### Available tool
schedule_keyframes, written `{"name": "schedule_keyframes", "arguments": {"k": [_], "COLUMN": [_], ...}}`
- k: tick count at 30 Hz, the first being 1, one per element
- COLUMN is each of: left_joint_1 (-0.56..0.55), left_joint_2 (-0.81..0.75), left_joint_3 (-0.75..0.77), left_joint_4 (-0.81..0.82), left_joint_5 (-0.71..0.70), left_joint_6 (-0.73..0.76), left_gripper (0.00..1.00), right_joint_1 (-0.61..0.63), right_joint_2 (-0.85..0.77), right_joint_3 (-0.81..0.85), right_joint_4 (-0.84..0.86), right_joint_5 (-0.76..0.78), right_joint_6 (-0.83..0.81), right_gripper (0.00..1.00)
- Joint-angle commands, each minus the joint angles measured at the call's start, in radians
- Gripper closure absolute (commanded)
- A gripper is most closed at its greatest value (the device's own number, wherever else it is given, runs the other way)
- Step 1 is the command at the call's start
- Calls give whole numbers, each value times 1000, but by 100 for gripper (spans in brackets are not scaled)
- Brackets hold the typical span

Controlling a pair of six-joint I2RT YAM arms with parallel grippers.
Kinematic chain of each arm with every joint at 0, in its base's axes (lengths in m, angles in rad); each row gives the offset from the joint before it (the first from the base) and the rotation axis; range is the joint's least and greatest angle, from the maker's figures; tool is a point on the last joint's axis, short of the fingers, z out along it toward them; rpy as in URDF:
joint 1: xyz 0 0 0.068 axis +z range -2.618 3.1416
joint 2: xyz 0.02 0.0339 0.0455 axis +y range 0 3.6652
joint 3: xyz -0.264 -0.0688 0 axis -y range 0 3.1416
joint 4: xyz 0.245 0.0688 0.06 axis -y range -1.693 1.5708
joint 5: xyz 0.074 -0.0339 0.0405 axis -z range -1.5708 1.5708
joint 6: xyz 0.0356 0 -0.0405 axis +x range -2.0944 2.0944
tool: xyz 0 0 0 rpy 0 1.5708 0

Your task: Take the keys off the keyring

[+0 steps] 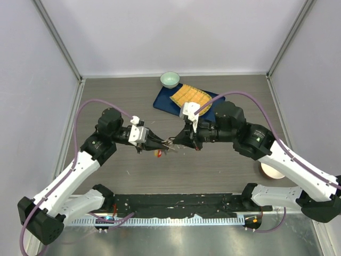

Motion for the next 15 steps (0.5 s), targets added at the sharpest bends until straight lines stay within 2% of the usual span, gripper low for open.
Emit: {"name": "schedule_keyframes", "arguments": {"k": [1,4,6,7,8,11,12,15], "left_joint_1": [3,3,3,3,3,3,3,3], "left_joint_2": [1,-14,-37,-43,-54,-71,-73,-68], "left_joint_3": [9,-4,-18,-32,-59,-79,-75,-67], "left_joint_4": [1,4,40,127,168,226,220,196], "left_joint_5": [79,76,23,8,-12,-28,-39,-62], "left_joint_6": [-5,-21,-62,-144,-171,-228,-228,-238], "left_gripper": [100,100,100,100,100,100,100,100], "right_joint_1": [12,12,12,13,12,10,12,12], "right_joint_2": [-57,-81,-107,-123,-141,-221,-235,-287], "right_joint_3": [-36,-92,-135,-151,-185,-240,-250,-270], "right_joint_4": [171,258,313,336,347,381,384,380], "right_joint_5": [-27,38,121,152,175,301,359,350], "right_joint_6": [82,153,195,205,203,208,208,184], "right_gripper": [99,95,81,73,58,43,41,36]}}
